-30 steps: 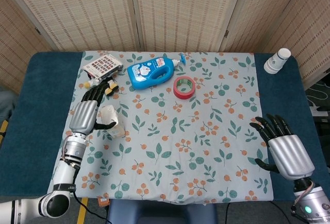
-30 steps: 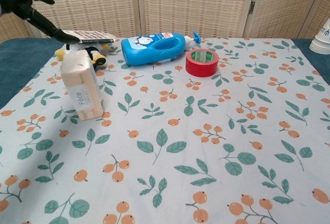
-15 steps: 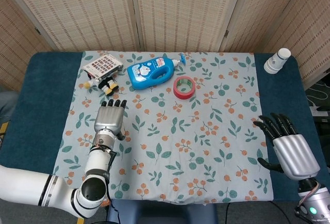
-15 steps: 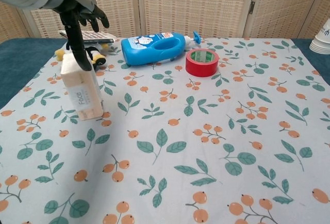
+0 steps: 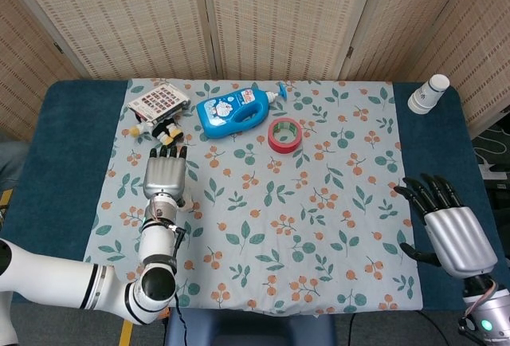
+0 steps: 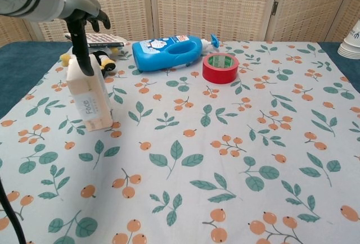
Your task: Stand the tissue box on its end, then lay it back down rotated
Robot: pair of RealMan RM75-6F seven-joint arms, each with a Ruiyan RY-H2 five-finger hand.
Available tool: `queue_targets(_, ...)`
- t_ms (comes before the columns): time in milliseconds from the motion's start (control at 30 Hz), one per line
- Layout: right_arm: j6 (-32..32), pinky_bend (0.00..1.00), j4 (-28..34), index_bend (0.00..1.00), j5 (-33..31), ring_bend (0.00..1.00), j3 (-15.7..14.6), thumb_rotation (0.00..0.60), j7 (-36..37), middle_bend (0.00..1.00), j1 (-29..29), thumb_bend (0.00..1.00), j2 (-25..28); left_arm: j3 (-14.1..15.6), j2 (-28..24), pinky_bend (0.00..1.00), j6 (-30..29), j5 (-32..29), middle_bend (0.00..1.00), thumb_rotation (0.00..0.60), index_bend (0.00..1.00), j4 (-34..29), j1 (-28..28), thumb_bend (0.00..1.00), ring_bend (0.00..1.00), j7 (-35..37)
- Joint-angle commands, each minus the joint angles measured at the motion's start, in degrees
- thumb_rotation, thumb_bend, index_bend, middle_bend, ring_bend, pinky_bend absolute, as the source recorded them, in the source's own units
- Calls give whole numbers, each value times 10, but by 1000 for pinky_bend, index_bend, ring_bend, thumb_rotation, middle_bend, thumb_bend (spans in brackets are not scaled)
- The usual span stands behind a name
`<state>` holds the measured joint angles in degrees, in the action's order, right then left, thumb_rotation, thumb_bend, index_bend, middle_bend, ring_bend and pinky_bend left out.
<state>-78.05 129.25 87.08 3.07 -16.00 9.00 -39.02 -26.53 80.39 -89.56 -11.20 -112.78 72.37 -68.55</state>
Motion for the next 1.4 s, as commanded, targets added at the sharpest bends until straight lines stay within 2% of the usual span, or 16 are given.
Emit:
queue_targets(33, 1, 66, -1, 169, -1, 0, 0, 600, -1, 107, 0, 115, -1, 4, 6, 97, 11, -6, 60, 600, 0, 17, -9, 132, 0, 5)
queue_targets(300, 1, 66, -2, 169, -5, 0, 2, 600, 0, 107, 1, 115, -1, -26, 7, 103, 30, -54, 63, 600, 0, 39, -18, 132, 0, 9)
queue_targets(1400, 7, 66, -8, 169, -25, 0, 8, 600, -2, 107, 6, 115, -4, -27, 51, 137, 59, -35, 109, 600, 0, 127, -33, 135, 0, 12)
